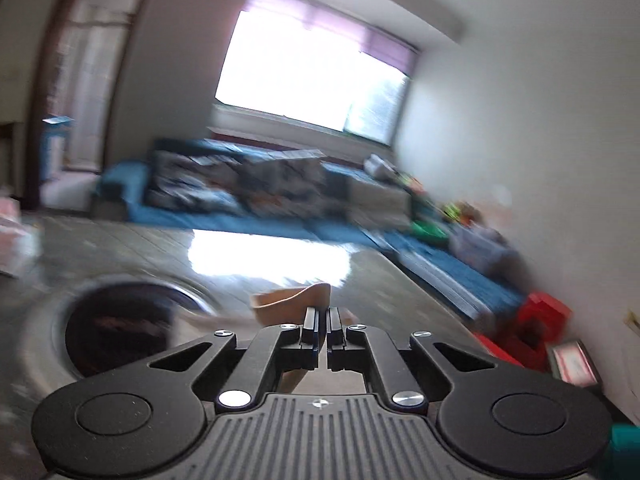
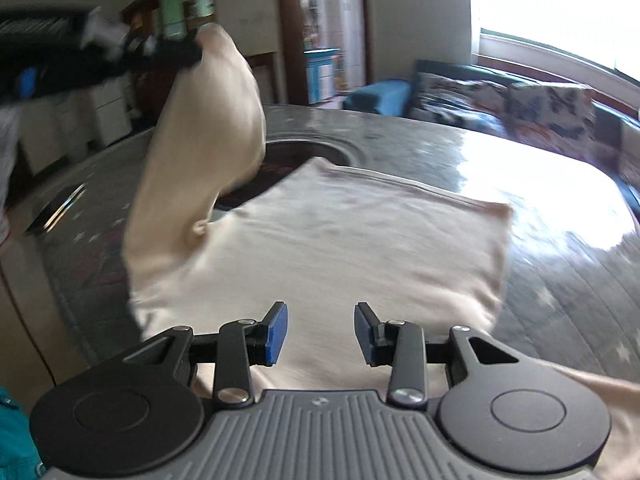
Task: Fold clothes
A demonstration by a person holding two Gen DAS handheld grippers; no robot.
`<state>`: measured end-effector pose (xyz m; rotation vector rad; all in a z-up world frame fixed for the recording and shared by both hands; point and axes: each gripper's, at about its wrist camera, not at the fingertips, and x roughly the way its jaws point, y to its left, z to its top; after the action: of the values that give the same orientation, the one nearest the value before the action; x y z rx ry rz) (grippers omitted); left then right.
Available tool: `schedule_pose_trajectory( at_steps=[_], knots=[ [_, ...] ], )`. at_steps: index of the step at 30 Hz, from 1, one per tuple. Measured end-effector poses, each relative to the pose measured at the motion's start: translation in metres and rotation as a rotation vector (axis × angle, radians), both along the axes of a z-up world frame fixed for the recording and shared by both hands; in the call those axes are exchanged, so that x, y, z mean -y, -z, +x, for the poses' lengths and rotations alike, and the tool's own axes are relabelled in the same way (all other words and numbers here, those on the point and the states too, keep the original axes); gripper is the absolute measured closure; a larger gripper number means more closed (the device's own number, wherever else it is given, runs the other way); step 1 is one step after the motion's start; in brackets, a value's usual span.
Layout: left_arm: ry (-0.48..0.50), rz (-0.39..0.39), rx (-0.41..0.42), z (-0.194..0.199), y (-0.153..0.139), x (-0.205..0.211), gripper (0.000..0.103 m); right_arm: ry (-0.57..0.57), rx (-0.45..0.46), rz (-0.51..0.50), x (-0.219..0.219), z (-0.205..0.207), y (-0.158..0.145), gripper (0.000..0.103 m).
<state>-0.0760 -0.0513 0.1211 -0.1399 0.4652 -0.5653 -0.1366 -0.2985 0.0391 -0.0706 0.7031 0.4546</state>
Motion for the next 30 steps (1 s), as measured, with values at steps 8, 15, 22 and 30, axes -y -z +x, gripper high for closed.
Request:
schedule_pose_trajectory(
  at_steps=[8,15,22,30],
  knots=[
    [0.129,0.114,-0.089,-0.008,0.048,0.011,0.088,0.101,-0.048,0.021,0.033,-0.007,0.009,0.066],
    [-0.067,0.21,-0.215,0.015,0.087,-0.06,0.088,0.105,-0.057,0.034,0.046,-0.017,0.0,0.064],
    [-0.128,0.262,-0.259,0.017,0.106,-0.084,0.085,0.144,-0.013,0.097,0.053,-0.018,-0.016,0.064],
    [-0.113,0.294,-0.173,0.042,0.095,-0.052,0.067,0.129,-0.097,0.085,0.04,0.003,0.008,0.064]
  ],
)
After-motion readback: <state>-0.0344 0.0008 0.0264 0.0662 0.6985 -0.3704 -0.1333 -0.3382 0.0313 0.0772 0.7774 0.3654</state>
